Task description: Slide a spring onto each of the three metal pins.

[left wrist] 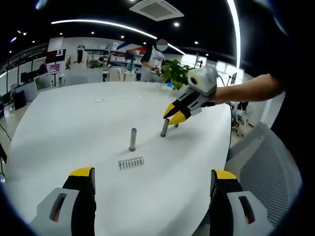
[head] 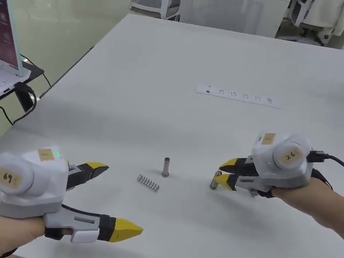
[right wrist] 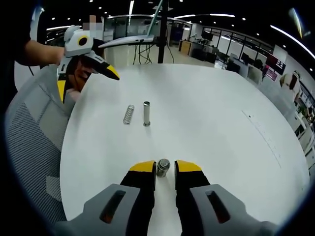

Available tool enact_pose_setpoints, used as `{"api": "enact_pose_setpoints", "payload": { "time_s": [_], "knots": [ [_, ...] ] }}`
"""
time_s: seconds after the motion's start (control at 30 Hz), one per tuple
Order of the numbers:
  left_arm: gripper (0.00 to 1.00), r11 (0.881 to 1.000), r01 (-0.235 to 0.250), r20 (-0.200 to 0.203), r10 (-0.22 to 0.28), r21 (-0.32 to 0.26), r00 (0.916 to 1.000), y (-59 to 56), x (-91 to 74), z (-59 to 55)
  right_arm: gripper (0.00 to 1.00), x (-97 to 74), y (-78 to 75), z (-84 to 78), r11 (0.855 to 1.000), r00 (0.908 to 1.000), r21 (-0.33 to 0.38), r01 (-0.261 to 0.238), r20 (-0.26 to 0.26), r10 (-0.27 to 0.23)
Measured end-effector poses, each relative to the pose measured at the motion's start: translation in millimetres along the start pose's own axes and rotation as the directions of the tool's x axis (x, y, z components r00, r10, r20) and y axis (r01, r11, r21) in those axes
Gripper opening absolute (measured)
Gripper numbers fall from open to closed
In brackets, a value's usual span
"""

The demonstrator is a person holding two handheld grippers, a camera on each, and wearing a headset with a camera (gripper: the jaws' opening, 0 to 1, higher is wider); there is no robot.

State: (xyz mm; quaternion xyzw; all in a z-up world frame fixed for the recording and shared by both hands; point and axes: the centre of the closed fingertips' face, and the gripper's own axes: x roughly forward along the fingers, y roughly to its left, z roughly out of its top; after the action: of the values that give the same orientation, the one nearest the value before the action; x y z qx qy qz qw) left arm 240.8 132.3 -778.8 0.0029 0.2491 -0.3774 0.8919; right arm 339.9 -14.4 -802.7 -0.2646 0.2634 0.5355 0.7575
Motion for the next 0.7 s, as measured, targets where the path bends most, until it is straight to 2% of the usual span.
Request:
{"api": "enact_pose_setpoints", "payload": {
  "time_s": [0.37, 0.53, 0.7],
  "knots": [
    [0.94, 1.0, 0.009, -0.001, -0.009, 0.016, 1.0, -1.6, 2.5, 7.1, 0.15, -25.5, 6.8, 7.6, 0.999, 0.9974, 0.027, 0.018, 0.07, -0.02],
    [0.94, 1.0, 0.013, 0.0, -0.013, 0.016, 0.9999, -2.5, 2.8, 7.8, 0.15, -32.9, 15.6, 2.4, 0.999, 0.9961, 0.05, 0.015, 0.086, -0.019],
    [0.94, 1.0, 0.015, 0.002, -0.015, 0.019, 0.9999, -3.5, 2.9, 8.7, 0.14, -34.0, 28.6, -10.0, 0.998, 0.9971, 0.059, 0.0, 0.075, -0.005]
  ]
}}
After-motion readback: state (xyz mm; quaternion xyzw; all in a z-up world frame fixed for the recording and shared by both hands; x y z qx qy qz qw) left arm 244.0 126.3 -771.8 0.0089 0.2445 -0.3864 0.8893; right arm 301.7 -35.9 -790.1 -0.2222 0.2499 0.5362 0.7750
